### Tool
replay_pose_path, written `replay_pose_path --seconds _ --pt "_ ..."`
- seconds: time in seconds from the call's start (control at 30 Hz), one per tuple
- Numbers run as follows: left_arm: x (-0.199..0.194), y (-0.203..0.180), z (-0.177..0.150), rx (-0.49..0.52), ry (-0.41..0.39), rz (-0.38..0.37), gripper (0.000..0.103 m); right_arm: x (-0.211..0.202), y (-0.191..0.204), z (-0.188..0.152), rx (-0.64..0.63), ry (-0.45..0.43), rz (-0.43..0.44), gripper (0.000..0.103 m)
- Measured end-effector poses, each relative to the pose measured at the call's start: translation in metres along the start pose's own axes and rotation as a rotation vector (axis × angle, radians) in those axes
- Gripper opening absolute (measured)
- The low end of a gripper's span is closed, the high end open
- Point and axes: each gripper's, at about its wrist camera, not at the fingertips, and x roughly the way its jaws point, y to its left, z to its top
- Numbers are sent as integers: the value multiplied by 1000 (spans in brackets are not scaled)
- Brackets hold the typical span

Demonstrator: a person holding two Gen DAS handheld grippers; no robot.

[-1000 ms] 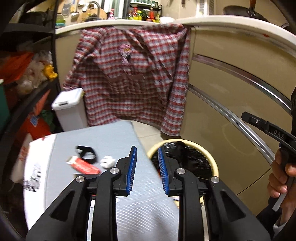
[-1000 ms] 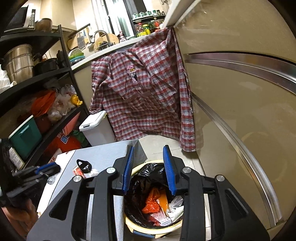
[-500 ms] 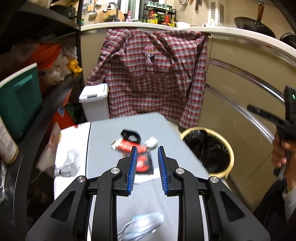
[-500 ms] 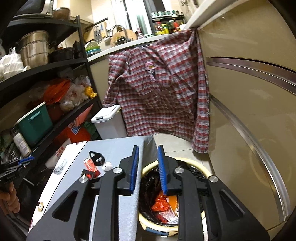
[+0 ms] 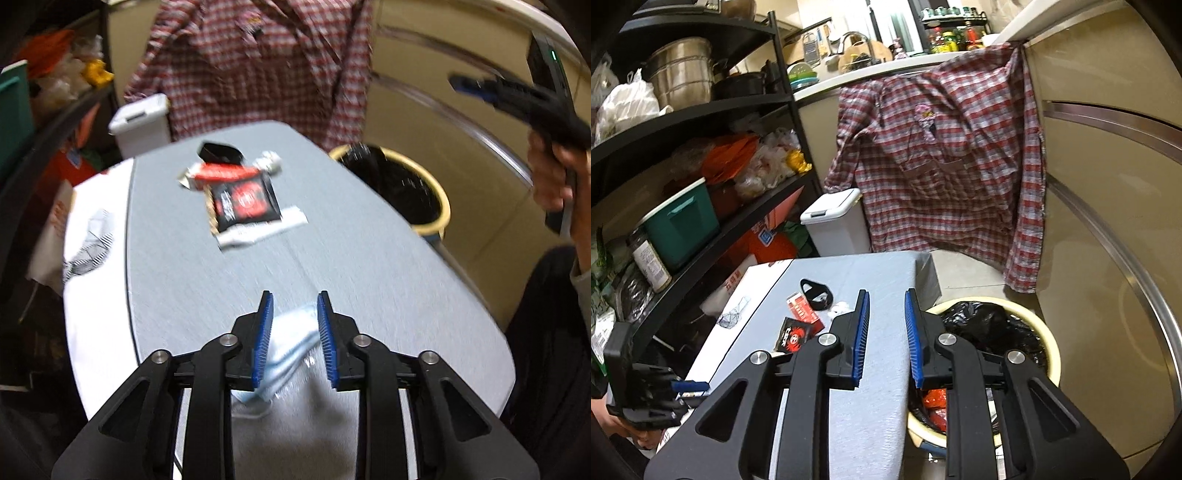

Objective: Collect trash
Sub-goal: 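Grasp the blue face mask with the left tool while the right tool moves toward the white tube, then grasp the white ointment tube with the right tool while the left tool holds the mask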

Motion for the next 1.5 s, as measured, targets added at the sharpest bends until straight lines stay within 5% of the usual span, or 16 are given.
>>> replay_pose_path --seconds 0.07,0.57,0.7,0.8,1.03,1.3,1.5 --pt "6 -3 -5 29 25 -6 39 4 7 -2 -11 12 5 20" --pt "42 -9 -24 169 184 45 42 64 56 -36 -79 169 93 20" --pt "44 6 -18 119 176 52 12 88 69 -46 -105 211 130 22" --pt "40 24 -10 48 149 75 7 108 79 -54 -119 242 157 25" --pt "36 60 4 -134 122 109 7 167 100 -80 -182 330 182 42" --pt "42 76 4 -208 145 97 8 206 117 -96 -297 389 198 56" --pt "32 82 9 -230 110 71 29 218 124 -102 -355 419 227 63"
